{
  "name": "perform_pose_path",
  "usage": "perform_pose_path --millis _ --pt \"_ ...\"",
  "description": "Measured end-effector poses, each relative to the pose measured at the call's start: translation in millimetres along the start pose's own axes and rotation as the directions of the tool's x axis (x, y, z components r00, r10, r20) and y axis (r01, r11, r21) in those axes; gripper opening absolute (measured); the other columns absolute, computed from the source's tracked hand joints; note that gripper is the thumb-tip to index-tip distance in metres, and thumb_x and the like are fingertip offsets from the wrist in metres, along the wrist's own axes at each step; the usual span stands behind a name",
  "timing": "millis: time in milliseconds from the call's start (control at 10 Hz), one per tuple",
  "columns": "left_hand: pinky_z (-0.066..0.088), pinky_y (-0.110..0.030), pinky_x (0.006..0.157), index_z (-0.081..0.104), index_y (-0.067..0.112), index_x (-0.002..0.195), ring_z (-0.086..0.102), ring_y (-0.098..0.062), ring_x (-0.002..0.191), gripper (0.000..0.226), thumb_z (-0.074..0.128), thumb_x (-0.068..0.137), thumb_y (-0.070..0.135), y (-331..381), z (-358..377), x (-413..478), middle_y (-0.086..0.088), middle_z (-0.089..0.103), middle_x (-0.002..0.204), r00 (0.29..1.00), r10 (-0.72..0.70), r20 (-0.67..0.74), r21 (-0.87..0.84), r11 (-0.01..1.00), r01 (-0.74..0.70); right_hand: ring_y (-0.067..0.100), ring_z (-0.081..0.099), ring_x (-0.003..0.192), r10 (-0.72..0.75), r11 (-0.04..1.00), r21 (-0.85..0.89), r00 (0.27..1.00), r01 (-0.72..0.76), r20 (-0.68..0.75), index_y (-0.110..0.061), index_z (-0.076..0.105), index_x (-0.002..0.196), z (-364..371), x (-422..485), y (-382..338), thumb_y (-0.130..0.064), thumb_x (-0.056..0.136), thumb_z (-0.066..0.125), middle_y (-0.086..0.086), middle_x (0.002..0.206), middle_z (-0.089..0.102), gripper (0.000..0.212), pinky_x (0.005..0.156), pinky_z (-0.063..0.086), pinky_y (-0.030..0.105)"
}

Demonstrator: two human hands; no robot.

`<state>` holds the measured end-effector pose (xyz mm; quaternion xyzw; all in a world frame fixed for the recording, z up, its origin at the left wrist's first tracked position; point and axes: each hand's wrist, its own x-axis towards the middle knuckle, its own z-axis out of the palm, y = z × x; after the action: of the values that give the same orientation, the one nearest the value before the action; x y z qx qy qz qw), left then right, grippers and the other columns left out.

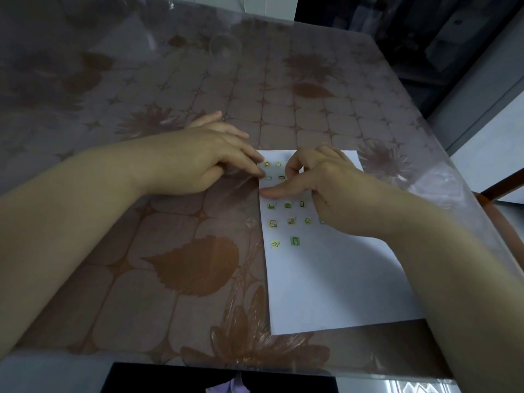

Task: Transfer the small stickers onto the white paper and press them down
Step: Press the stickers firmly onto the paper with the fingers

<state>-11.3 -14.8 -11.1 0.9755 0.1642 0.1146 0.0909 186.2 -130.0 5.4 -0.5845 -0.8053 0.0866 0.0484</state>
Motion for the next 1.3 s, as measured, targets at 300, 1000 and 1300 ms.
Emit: perform_pose_path --millis 300,1000,1300 --pt "-0.014 -0.011 0.105 0.051 0.044 0.116 0.017 0.014 0.12 0.057 0.026 0.071 0.019 2 -3 0 0.032 0.037 0.122 0.996 -0.056 0.073 -0.009 0.998 0.056 -0.003 0.031 0.084 0.022 0.999 0.042 0.99 -0.017 -0.139 -0.042 0.061 0.114 -11 -6 15 0.015 0.079 0.03 -0.01 0.097 0.04 0.073 0.11 0.008 0.024" --pt "-0.021 -0.01 0.103 0.05 0.039 0.122 0.015 0.002 0.13 0.063 0.016 0.071 0.027 2 -2 1 0.032 0.037 0.125 0.999 -0.04 -0.012 0.053 0.998 0.041 0.002 0.029 0.093 0.194 0.98 0.048 0.981 -0.194 -0.002 -0.041 0.063 0.112 -17 -8 28 0.013 0.084 0.032 -0.02 0.092 0.04 0.068 0.103 0.013 0.017" --pt "-0.016 -0.012 0.106 0.057 0.022 0.121 0.023 -0.017 0.138 0.077 0.01 0.069 0.053 4 1 3 0.001 0.044 0.141 0.998 -0.068 -0.017 0.108 0.992 0.07 0.007 0.03 0.1 0.2 0.979 0.037 0.98 -0.201 0.008 -0.044 0.062 0.11 -15 -7 27 0.012 0.085 0.032 -0.026 0.089 0.038 0.069 0.092 0.013 0.013"
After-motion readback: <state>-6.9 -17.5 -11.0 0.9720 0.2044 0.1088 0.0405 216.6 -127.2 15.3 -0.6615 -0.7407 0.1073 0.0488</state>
